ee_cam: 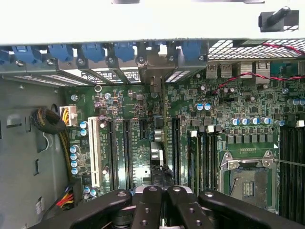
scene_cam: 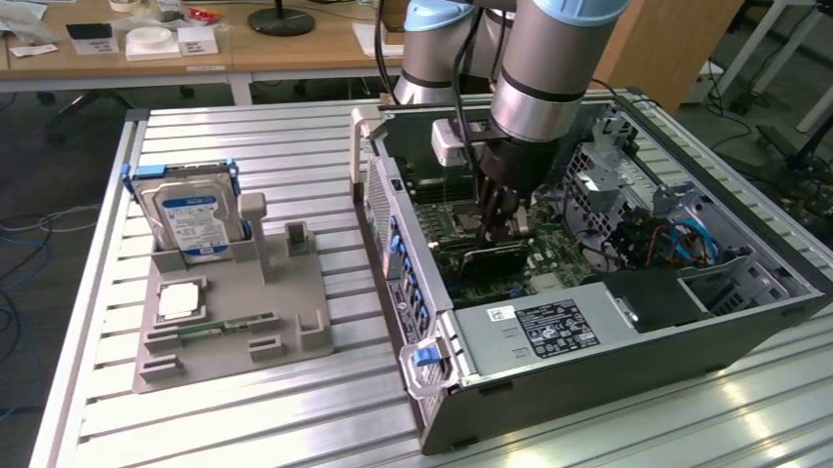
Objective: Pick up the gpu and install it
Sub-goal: 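Insert the gpu into the slot, then press down on the gpu until it lock into place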
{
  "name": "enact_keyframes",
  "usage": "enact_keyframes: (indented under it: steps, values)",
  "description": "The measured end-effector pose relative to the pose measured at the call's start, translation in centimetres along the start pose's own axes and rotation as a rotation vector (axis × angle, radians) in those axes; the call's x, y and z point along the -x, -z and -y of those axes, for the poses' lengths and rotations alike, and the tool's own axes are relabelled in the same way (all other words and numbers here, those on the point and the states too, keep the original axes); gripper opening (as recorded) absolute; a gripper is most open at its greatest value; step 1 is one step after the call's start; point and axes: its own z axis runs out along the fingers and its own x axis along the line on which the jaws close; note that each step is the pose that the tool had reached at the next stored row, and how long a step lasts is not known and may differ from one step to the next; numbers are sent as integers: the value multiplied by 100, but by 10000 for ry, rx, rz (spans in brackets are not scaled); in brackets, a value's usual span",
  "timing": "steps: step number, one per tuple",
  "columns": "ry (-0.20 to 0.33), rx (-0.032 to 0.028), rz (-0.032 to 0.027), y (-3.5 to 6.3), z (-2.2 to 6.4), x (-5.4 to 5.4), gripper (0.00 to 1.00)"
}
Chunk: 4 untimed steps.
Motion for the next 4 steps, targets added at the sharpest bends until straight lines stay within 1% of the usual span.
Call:
enact_keyframes:
  steps: [4]
  values:
    - [0,0,1,0,0,0,11]
